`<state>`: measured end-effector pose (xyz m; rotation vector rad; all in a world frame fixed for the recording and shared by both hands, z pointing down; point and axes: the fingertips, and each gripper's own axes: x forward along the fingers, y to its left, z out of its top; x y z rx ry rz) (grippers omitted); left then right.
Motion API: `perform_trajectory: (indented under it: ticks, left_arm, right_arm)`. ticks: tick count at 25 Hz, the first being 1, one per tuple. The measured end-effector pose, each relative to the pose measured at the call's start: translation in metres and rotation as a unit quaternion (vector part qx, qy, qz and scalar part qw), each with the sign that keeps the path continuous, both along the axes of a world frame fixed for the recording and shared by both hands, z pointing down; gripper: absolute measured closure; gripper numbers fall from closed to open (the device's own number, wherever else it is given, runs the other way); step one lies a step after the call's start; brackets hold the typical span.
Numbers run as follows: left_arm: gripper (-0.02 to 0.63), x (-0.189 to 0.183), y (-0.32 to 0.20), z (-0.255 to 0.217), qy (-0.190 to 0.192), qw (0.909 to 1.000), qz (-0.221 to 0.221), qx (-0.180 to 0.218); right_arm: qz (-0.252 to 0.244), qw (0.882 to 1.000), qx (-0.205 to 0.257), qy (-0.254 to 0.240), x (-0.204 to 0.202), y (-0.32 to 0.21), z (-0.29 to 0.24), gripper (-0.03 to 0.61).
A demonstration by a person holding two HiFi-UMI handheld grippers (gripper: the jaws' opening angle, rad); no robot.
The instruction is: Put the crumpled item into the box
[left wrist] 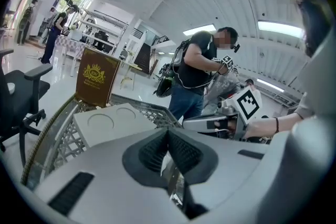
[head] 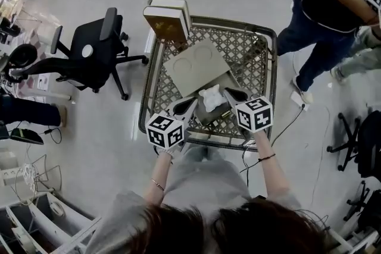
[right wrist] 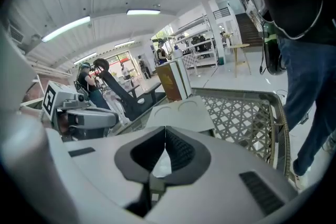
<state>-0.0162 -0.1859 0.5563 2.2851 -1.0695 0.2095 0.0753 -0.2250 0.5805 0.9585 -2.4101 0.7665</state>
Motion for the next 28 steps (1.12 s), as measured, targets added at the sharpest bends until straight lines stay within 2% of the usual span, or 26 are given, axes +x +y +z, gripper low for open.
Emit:
perform_trajectory:
  ticks: [7,15,28]
  left_arm:
    - [0.597,-0.001,-0.006,-0.041,0.003,0.9989,0.004,0.047]
    - [0.597,-0.003,-0.012,-0.08,0.002,0.9954,0.006,0.095]
    - [0.597,-0.016,-0.026,-0.141,0.003,0.9854,-0.003,0.17]
  right_arm:
    - [0.034,0.996,0.061,-0.057,0.017,0.002,-0.055,0.557]
    - [0.064,0.986,0.121,-0.092,0.036,0.0,-0.108,0.557]
    - [0.121,0.957,0.233,-0.126,0.077,-0.011,-0.188,0.557]
